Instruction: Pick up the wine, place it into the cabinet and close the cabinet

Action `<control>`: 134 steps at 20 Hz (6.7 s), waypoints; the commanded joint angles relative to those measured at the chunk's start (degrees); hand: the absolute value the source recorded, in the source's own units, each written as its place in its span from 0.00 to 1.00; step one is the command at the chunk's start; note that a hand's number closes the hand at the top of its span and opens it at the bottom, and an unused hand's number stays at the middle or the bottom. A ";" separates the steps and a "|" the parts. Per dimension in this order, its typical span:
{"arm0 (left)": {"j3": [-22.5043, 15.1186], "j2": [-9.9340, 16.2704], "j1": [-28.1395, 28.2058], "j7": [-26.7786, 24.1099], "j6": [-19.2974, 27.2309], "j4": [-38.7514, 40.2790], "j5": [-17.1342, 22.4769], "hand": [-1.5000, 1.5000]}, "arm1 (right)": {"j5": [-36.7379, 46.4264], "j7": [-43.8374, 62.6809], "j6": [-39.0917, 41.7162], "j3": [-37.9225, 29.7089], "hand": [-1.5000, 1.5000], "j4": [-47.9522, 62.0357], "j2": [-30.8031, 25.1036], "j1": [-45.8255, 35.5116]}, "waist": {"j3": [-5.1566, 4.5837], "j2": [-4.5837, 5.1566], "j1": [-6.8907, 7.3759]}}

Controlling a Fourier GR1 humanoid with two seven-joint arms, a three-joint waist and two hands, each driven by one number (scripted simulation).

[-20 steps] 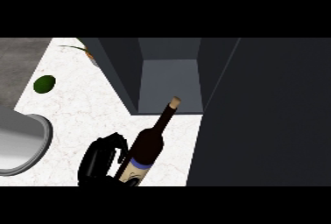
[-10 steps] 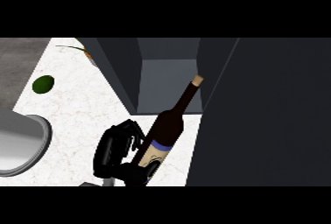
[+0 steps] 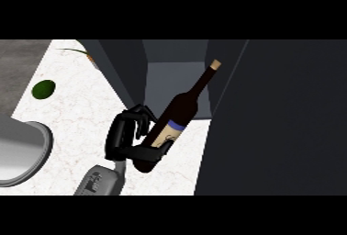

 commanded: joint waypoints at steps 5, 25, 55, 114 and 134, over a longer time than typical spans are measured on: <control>1.70 -0.05 -8.70 -3.20 0.32 11.96 1.63 1.00 | -0.75 4.52 0.31 -1.25 0.00 -14.36 -3.55 4.93 | -0.02 0.14 -0.33; 0.65 -0.05 -32.72 -7.09 5.91 38.75 15.78 1.00 | -4.08 -3.99 2.95 -0.50 0.00 -9.49 -0.01 5.61 | -0.06 0.59 -1.89; 7.16 1.84 -50.93 -12.78 12.73 68.74 17.69 1.00 | -7.58 -14.19 8.22 -0.15 0.00 -7.29 -1.43 12.42 | 0.00 1.80 -4.86; 1.44 -0.06 -38.60 -10.22 -9.43 41.11 29.35 0.00 | -5.15 -12.86 4.55 -2.18 0.00 -11.58 -5.76 19.62 | -0.01 -1.25 1.88; -11.31 6.64 1.06 -5.38 -4.21 -1.56 28.41 0.00 | -5.13 -12.63 5.73 -5.02 0.00 -12.72 -9.09 19.98 | 0.00 -0.34 1.59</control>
